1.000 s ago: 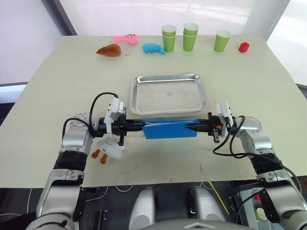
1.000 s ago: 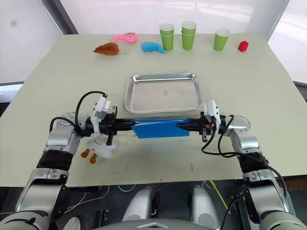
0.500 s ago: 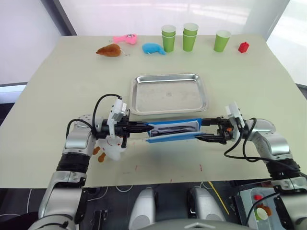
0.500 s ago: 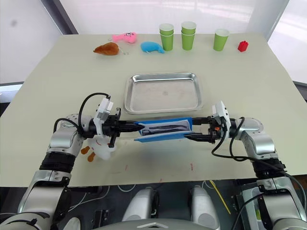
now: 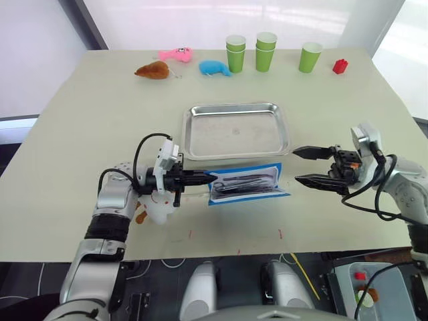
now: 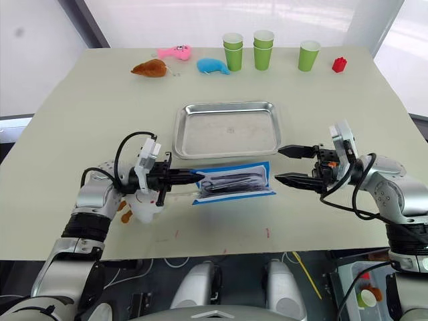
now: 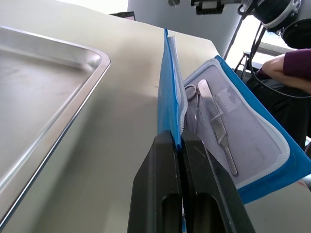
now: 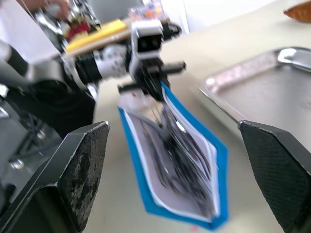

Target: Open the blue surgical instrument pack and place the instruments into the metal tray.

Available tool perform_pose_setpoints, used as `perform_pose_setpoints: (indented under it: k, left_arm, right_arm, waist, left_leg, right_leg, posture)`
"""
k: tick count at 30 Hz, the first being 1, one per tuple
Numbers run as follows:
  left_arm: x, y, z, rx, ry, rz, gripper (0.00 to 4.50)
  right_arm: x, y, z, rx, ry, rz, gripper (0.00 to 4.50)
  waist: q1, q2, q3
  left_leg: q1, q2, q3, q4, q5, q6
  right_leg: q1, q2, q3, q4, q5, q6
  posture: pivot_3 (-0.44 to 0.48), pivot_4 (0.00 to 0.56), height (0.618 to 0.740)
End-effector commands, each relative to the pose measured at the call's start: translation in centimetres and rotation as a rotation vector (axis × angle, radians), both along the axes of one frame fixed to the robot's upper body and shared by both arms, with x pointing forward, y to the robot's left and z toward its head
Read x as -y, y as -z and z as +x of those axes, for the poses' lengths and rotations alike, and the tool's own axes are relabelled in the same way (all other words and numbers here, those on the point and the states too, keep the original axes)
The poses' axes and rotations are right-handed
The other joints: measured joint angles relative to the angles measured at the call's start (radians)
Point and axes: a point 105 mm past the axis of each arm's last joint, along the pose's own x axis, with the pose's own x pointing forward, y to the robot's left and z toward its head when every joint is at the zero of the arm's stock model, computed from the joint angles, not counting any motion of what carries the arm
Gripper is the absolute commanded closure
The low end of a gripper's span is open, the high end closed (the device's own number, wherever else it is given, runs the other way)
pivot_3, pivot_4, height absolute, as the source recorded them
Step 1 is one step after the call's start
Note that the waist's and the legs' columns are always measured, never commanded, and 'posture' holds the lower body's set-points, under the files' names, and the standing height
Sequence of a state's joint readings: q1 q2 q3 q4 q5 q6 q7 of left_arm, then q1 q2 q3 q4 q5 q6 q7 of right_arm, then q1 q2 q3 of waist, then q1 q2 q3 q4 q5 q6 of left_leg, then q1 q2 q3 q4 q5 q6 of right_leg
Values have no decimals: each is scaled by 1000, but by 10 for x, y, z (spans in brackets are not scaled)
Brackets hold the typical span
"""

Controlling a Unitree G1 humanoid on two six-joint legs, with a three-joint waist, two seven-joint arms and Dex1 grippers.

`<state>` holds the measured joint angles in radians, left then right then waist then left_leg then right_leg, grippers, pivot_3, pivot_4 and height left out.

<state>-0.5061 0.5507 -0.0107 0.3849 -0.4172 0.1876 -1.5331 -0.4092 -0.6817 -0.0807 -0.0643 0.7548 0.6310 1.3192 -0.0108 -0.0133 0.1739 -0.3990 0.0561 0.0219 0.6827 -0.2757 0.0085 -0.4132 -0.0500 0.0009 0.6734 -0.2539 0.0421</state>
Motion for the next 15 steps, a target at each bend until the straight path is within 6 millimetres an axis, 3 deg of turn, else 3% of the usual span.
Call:
perform_pose_setpoints:
  k: [1,3,4,9,15]
  left_arm:
    - [6,2,0,-8,35,-7,4500]
    - [9,2,2,-13,46,-8,4500]
    - [12,2,3,-13,52,-9,4500]
    - [16,2,7,-12,69,-9,4500]
    - [16,5,8,-22,67,-6,4500]
  right_arm:
    - [-9,0,-3,-9,-37,-9,1436]
    - [-14,9,1,-39,-34,-31,2014]
    - [-17,16,2,-53,-38,-58,2560]
    - [-20,39,-1,-105,-60,-148,4418]
    - [-15,72,-14,-135,-101,-300,4418]
  waist:
    - [2,0,0]
    - [2,0,0]
    - [3,0,0]
    - [7,0,0]
    - [8,0,0]
  left_leg:
    - [0,-1,0,0,0,0]
    - [0,-1,0,0,0,0]
    - [0,-1,-1,1,0,0]
    - [-1,-2,-1,1,0,0]
    - [-1,-2,-2,1,0,0]
  right_leg:
    - [0,0,0,0,0,0]
    - [1,0,0,-1,0,0]
    - [1,0,0,-1,0,0]
    - [1,0,1,-1,0,0]
    - [1,0,1,-1,0,0]
  posture:
    - [0,150,740]
    - [0,150,740]
    - [0,150,740]
    - [0,150,740]
    - [0,150,740]
